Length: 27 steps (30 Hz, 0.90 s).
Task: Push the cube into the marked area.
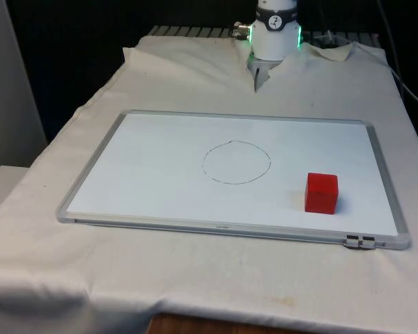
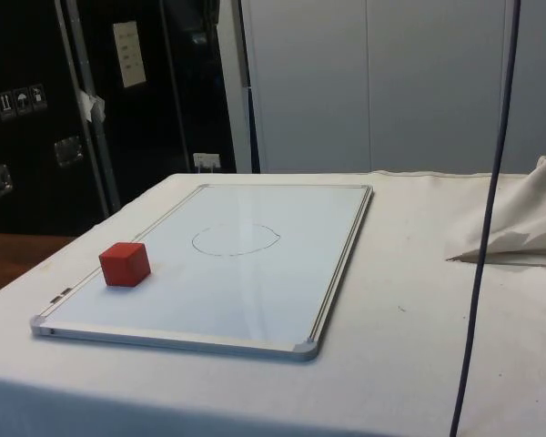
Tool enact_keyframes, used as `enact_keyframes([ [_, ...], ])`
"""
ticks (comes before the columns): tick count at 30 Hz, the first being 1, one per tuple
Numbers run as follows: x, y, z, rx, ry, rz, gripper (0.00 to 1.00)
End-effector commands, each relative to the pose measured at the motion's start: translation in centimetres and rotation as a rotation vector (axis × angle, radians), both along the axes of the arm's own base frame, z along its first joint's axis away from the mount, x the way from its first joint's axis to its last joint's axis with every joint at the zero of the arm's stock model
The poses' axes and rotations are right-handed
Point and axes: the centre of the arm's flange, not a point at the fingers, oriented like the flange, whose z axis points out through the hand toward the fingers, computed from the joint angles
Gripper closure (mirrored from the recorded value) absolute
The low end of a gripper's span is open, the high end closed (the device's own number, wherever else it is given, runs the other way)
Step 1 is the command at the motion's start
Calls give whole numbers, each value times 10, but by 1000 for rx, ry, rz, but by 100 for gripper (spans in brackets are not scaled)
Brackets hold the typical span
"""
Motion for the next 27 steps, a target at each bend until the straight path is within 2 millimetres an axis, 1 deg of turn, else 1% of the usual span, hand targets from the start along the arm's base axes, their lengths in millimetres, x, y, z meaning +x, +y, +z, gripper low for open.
enact_keyframes([
  [1,3,5,0,-7,1,-3,100],
  [2,7,10,0,-8,-1,-2,100],
  [3,5,9,1,-4,-5,3,100],
  [7,16,21,0,-12,-7,2,100],
  [8,21,27,-2,-14,-9,3,100],
  [11,23,28,-2,-16,-17,7,100],
  [12,28,35,-4,-17,-12,5,100],
  [16,37,47,-6,-23,-18,8,100],
  [17,42,53,-8,-25,-22,9,100],
  [19,47,59,-10,-28,-24,10,100],
  [20,46,56,-8,-29,-31,13,100],
  [21,50,61,-10,-30,-27,10,100],
  [26,61,76,-15,-35,-34,15,100],
  [27,66,81,-18,-37,-36,16,100],
])
